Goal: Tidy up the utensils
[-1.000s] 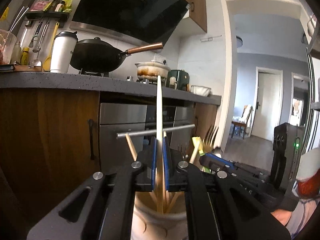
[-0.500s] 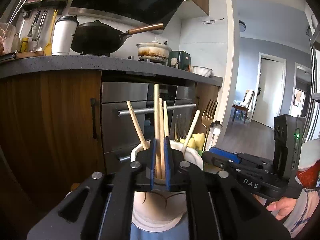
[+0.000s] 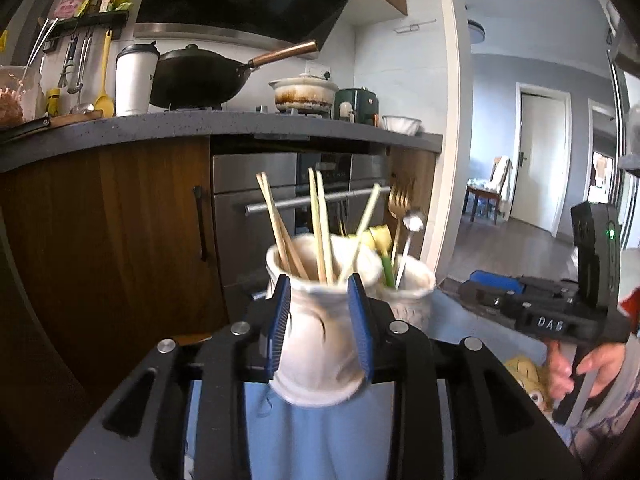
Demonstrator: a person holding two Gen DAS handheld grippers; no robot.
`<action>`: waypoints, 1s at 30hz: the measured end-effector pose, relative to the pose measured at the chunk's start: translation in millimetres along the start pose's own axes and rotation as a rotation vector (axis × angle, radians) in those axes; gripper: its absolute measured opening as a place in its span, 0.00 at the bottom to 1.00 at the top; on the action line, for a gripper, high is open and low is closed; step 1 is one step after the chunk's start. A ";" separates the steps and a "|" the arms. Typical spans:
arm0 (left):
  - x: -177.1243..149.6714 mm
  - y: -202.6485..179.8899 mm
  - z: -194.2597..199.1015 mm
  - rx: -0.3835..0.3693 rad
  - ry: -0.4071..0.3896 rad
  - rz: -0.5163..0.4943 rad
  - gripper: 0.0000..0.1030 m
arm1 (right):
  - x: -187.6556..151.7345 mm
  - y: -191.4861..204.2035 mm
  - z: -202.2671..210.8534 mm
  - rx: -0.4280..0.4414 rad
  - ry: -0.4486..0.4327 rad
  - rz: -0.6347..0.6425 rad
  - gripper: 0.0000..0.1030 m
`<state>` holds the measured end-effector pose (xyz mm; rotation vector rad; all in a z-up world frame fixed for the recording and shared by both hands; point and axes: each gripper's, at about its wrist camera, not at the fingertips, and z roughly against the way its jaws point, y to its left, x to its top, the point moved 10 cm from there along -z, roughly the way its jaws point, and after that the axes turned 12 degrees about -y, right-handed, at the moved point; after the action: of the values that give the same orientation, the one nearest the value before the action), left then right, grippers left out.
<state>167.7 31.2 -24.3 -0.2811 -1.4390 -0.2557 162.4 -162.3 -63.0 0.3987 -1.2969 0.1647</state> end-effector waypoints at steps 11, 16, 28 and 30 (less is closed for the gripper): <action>-47.7 -8.8 12.7 0.058 0.029 -0.054 0.70 | -21.3 13.3 17.0 -0.008 -0.024 0.157 0.75; -49.0 -6.5 19.3 0.082 -0.010 -0.050 0.89 | -24.1 15.9 18.2 0.000 -0.043 0.165 0.84; -45.0 -11.9 23.3 0.081 -0.042 -0.084 0.94 | -16.8 20.6 29.3 -0.003 -0.113 0.192 0.92; -44.4 -9.6 24.0 0.085 -0.045 -0.074 0.94 | -16.6 19.6 28.8 -0.005 -0.112 0.188 0.93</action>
<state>137.0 30.5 -65.4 -0.1648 -1.5022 -0.2489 125.3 -153.4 -68.9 0.2839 -1.4454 0.3009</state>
